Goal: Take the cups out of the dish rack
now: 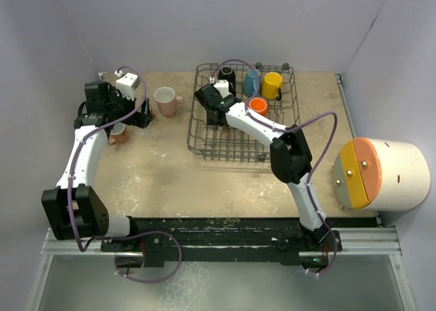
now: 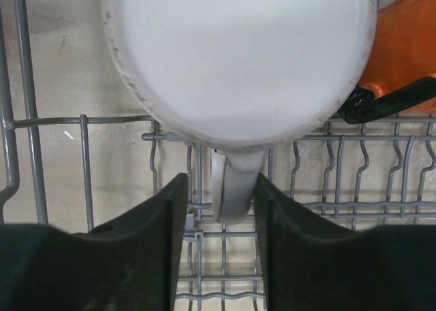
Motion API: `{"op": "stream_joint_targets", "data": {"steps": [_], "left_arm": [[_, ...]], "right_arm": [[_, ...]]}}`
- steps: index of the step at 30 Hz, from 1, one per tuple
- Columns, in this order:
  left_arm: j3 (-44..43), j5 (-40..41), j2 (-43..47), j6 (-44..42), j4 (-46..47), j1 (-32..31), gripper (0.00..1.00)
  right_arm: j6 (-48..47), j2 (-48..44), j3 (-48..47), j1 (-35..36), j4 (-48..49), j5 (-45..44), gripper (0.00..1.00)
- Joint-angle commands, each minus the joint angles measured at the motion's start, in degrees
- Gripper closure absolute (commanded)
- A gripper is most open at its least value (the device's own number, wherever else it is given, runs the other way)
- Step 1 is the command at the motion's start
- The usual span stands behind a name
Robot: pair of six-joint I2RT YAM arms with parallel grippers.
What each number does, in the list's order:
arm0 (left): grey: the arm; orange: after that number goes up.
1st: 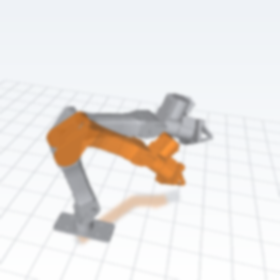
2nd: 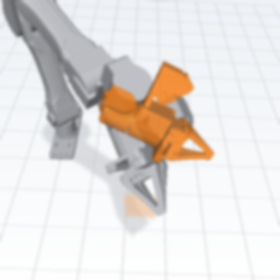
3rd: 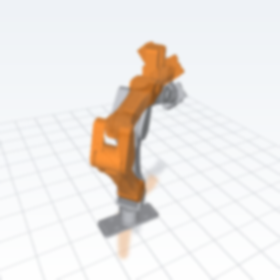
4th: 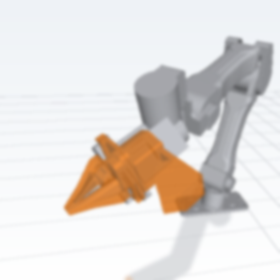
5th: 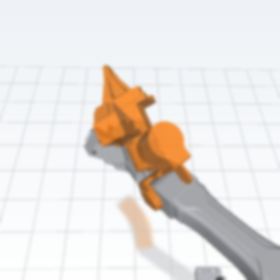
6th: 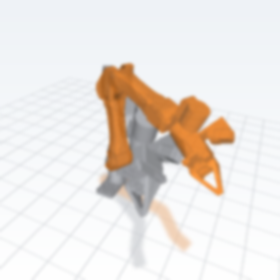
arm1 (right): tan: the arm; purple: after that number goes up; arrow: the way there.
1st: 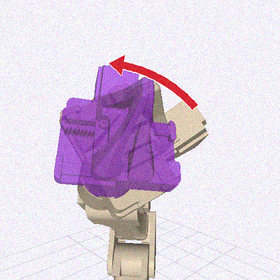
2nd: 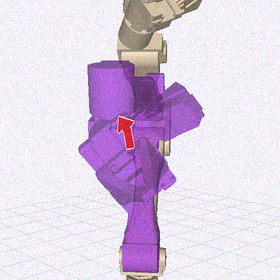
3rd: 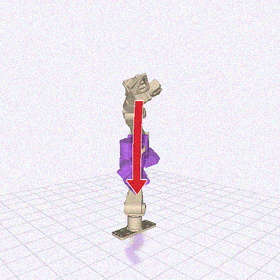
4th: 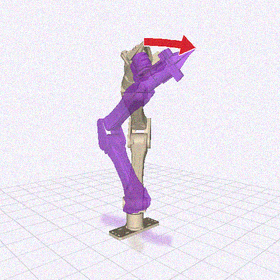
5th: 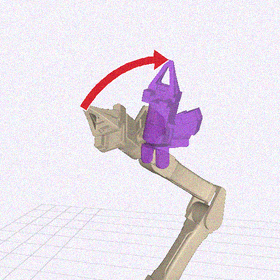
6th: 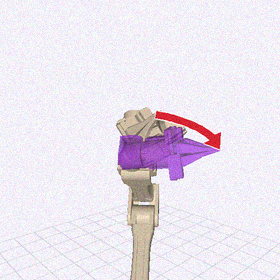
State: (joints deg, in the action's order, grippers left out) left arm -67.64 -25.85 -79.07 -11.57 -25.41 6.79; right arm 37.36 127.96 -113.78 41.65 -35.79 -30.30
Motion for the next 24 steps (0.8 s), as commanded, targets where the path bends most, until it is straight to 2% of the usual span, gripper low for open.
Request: {"op": "stream_joint_targets", "data": {"steps": [1,7,12,19,24], "left_arm": [[-3.05,-2.79,3.38,-0.21,-1.91,0.33,0.01],[-3.65,-3.65,4.44,-0.3,-3.7,0.33,0.01],[-4.02,-4.41,4.21,-0.58,-5.37,0.33,0.01],[-3.92,-4.88,4.72,-2.01,-7.27,0.33,0.01],[-2.76,-4.8,5.41,-3.64,-7.13,0.33,0.01]], "right_arm": [[-0.62,-2.69,0.7,-0.08,1.79,-0.24,0.49],[-1.2,-0.87,0.44,-0.45,1.99,0.32,0.47],[-0.84,-0.41,2.5,-1.12,3.37,0.98,0.53],[-2.41,0.41,3.11,-1.3,4.53,1.0,0.72],[-3.66,-2.8,3.23,-1.31,5.45,-0.09,0.96]]}}
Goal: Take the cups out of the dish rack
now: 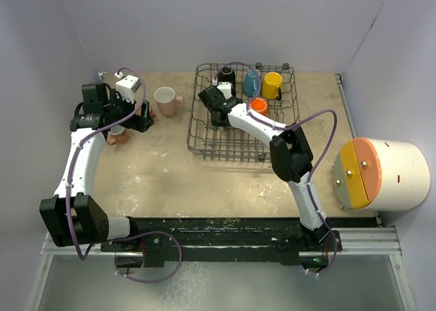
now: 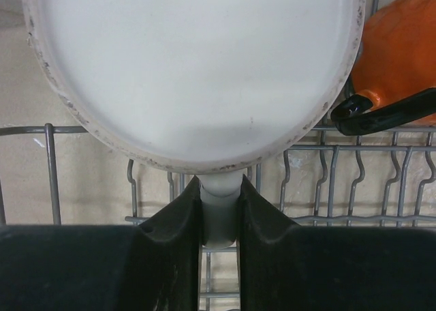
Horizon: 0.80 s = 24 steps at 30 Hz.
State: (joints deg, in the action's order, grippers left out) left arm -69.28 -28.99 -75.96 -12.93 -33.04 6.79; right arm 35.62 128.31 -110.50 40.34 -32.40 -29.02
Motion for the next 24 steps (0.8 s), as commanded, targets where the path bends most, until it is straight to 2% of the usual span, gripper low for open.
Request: {"op": "stream_joint_targets", "data": {"steps": [1,4,9,13,18,24], "left_arm": [[-0.98,-1.79,2.35,-2.49,0.4,0.3,0.01],[-0.97,-3.85,2.42,-2.75,-0.42,0.33,0.01],[-2.15,-12.07,2.76,-4.8,-3.93,0.29,0.01],[-2.02,-13.37,3.15,-6.78,-4.01,0.12,0.01],[-1.58,-13.92,2.89,-9.3,-3.76,-0.73,0.01],[-0.85,-18.21,3.6,-15.31,-5.85,-3.77,0.01]], "right_arm": [[-2.28,-4.07,-0.18,0.0,2.3,-1.77,1.0],[-3.55,-6.59,-1.55,0.0,2.18,-2.59,1.0],[-4.1,-11.18,-4.37,0.0,1.66,-1.95,1.0],[-2.69,-15.17,-4.53,0.0,1.47,1.31,1.0],[2.19,-20.9,-1.72,0.0,2.4,9.83,1.0],[11.11,-29.15,8.36,-0.23,10.77,25.23,1.0]]}}
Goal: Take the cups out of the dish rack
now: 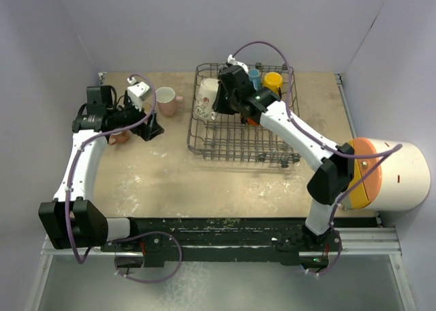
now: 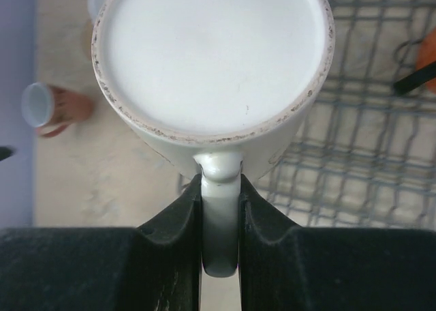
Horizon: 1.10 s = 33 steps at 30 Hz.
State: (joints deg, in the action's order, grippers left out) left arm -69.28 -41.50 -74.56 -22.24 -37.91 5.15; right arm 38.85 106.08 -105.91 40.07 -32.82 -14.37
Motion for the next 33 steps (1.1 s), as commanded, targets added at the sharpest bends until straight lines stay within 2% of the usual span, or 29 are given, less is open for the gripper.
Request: {"op": "stream_joint_targets", "data": {"steps": [1,4,10,18,24,29,33], "left_arm": [[-0.86,-6.71,2.08,-7.33,-2.01,-2.76,0.01],[-0.2,-6.57,2.62,-10.03,-4.26,-5.96,0.01],[6.19,-4.77,9.02,-14.27,1.02,-9.66,0.01],[9.55,-0.06,13.2,-36.45,-0.68,-10.2,0.01],[17.2,-1.51,21.14,-38.27,13.47,-10.24,0.01],[22.62,-2.15,25.71,-43.16,19.79,-10.25,0.04],[24.41,-2.26,25.88,-43.58,23.0,-10.29,0.06]], "right_arm": [[9.47,-7.84,5.48,-0.11,12.59,12.51,1.0],[14.03,-9.66,10.23,-0.25,17.31,17.6,1.0],[21.53,-10.62,15.95,-0.55,26.95,26.0,1.0],[33.16,-12.79,25.42,-2.09,42.94,36.2,1.0],[40.59,-15.51,35.15,-2.06,55.39,38.79,1.0],[46.02,-16.46,39.48,-1.99,66.27,38.44,1.0],[48.13,-17.11,40.74,-1.33,69.18,38.38,1.0]]}}
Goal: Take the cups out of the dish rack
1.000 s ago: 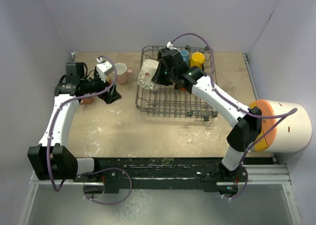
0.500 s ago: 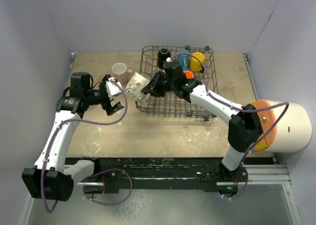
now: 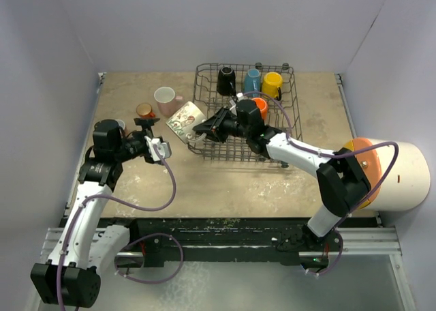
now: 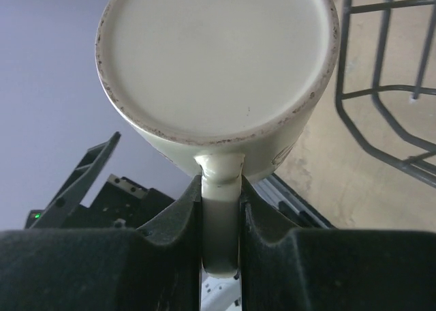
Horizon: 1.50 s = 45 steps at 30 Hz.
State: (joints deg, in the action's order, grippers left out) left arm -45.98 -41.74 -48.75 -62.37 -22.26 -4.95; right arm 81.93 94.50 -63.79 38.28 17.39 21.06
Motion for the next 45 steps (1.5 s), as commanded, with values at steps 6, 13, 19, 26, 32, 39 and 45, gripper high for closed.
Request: {"op": "stream_joint_targets", "data": {"steps": [6,13,19,26,32,39,45], "left_arm": [[0.5,-1.34,-2.17,-0.42,10.93,-0.21,0.18],[-1.28,-2.4,-2.66,2.93,13.04,-0.2,0.37],[-2.14,-2.12,-2.72,7.58,17.87,-0.16,0.47],[-3.59,-1.92,-2.74,10.02,18.25,-0.17,0.65],[-3.69,-0.67,-1.25,13.55,20.05,-0.17,1.0],[-3.71,8.3,-1.73,13.82,17.2,-0.15,1.0],[-5.4,20.76,-6.4,10.71,12.7,-0.15,1.0]], "right_arm": [[6.28,-7.18,-0.24,1.49,21.12,2.93,1.0],[11.13,-7.22,3.24,4.06,30.8,2.81,1.0],[14.18,-5.52,3.46,7.24,37.42,2.37,1.0],[17.12,-5.46,5.22,9.02,43.79,0.65,1.0],[16.95,-6.36,4.33,9.18,40.5,0.57,0.71],[10.43,-9.66,3.02,6.82,25.65,0.91,0.23],[1.44,-13.22,1.48,1.77,7.85,1.05,0.17]]}}
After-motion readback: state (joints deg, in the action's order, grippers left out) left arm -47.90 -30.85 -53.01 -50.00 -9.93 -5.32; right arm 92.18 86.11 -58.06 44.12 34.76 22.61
